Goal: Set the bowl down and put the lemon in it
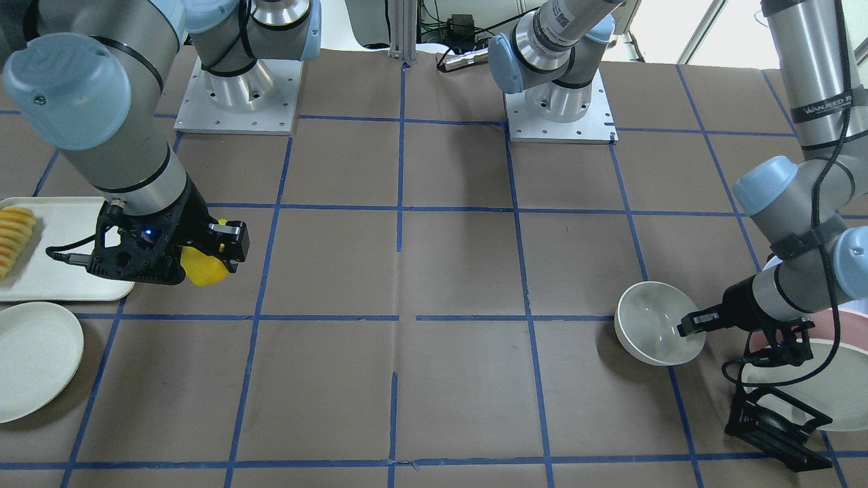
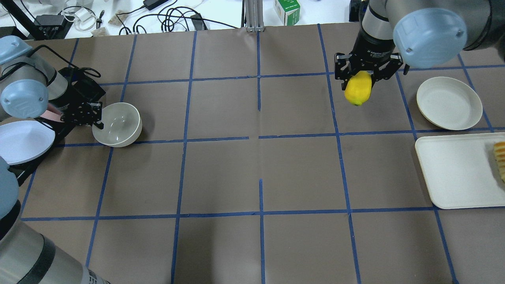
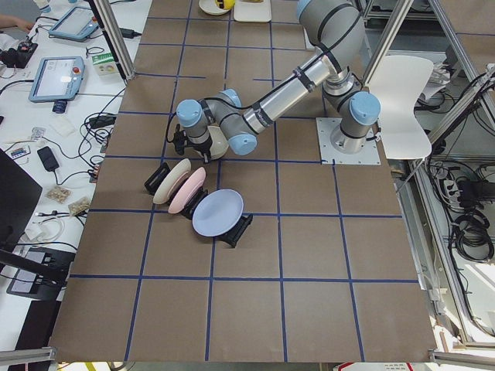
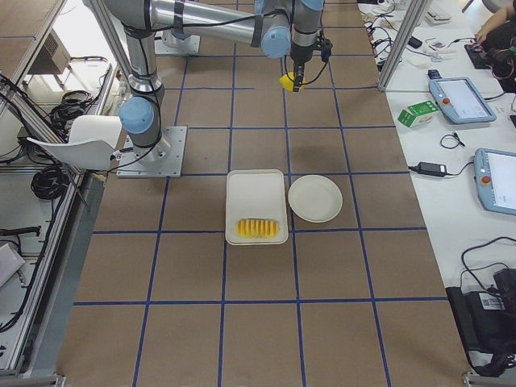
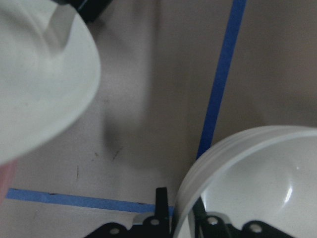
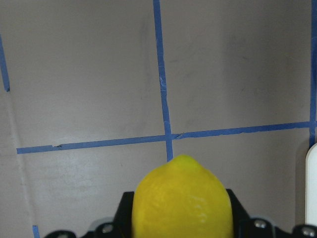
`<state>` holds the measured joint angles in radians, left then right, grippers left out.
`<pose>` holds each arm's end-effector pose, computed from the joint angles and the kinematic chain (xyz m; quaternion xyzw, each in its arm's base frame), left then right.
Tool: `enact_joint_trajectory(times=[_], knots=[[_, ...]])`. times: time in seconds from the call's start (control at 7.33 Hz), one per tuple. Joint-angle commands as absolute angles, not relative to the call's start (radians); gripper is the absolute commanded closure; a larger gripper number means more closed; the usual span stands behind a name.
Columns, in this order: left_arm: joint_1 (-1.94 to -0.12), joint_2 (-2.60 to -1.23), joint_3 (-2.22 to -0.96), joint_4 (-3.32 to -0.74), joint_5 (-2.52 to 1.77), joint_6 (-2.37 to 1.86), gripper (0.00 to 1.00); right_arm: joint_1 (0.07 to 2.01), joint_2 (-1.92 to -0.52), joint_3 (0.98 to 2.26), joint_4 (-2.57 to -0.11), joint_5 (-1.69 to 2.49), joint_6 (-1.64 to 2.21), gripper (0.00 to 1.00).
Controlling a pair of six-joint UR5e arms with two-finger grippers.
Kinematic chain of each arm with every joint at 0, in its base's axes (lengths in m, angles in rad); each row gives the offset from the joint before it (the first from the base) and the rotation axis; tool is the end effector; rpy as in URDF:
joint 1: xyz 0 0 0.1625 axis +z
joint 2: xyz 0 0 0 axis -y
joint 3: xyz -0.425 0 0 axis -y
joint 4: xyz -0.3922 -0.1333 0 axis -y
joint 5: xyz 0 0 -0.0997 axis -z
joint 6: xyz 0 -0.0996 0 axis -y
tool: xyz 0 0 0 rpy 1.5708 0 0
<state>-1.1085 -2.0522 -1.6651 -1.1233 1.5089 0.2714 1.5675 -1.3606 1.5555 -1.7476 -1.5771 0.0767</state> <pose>0.1481 -0.6099 0.2143 0.0970 -0.9927 -0.0487 0.0518 0.1308 -0.5718 0.4008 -0.0400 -0.9992 -0.0089 0.0035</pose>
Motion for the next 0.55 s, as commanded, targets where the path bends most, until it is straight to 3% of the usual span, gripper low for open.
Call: enact_joint_trajectory(times=[0.0,0.41], knots=[[-1.152,-2.031,-1.655,-1.124,1.508,0.259,1.00,1.568,-1.359,1.555,-1.747,-1.577,0.077,0.79],[-1.233,-1.965,-1.644,-1.130,1.430,0.167,1.00,1.566,-1.359,1.557,-1.749,-1.578,0.072,0.79]])
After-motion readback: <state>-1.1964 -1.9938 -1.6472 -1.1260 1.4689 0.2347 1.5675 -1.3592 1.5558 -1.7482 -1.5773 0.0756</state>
